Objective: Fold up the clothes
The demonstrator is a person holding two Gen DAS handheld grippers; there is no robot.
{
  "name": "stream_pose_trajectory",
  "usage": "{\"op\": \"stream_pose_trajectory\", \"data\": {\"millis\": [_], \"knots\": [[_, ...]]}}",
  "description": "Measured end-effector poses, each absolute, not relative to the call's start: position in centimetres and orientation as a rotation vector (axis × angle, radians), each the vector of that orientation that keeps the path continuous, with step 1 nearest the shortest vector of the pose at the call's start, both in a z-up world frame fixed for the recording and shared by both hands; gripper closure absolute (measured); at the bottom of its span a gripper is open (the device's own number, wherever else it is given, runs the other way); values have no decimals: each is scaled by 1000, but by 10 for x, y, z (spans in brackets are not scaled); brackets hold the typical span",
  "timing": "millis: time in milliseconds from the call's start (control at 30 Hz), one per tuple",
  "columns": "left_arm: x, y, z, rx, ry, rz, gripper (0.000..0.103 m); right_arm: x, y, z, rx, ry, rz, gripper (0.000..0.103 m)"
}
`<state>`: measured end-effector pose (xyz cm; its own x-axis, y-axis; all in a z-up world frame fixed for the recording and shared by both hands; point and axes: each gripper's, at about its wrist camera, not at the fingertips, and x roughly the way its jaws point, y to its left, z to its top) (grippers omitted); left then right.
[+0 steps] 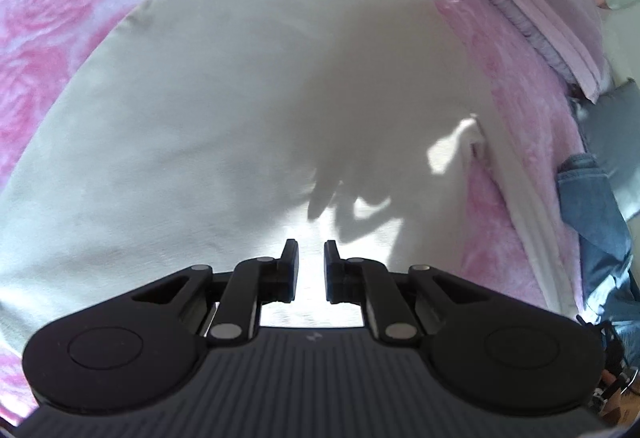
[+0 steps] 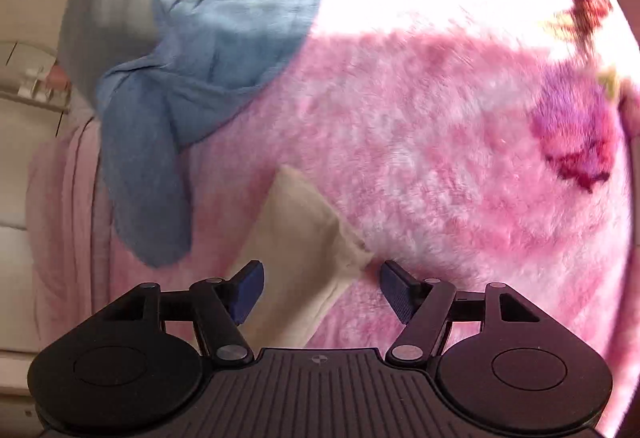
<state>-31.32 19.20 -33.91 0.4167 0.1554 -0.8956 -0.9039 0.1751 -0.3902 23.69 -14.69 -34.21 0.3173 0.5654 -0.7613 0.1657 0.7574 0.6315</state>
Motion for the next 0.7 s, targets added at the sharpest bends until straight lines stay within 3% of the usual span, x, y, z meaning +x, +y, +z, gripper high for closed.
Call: {"op": "stream_pose_trajectory", "data": {"millis": [33, 67, 100, 233, 267, 300, 333, 367, 500, 700], "knots": [[-315, 193, -341, -1154, 828, 896, 95, 241, -143, -340, 657, 1231, 307, 57], [-317, 195, -342, -1159, 824, 903, 95, 246, -139, -338, 611, 1218, 321, 98], [-318, 196, -343, -1155, 822, 909, 95, 250, -134, -335, 564, 1203, 334, 98], [-327, 197, -344, -1126, 810, 930, 95, 255, -111, -311, 303, 1071, 402, 97], [-331, 197, -346, -1124, 815, 945, 95, 257, -103, -308, 228, 1050, 406, 87], [-335, 198, -348, -1122, 821, 961, 95, 263, -92, -314, 161, 1085, 369, 70], [-340, 199, -349, -1126, 820, 977, 95, 268, -83, -318, 98, 1131, 298, 40], [-346, 201, -349, -1132, 811, 996, 95, 268, -79, -317, 62, 1140, 233, 35], [-385, 215, -344, -1130, 748, 1103, 91, 246, -70, -298, 64, 1054, 186, 35], [-462, 261, -334, -1138, 616, 1344, 75, 193, -11, -298, 58, 1184, 487, 35]]}}
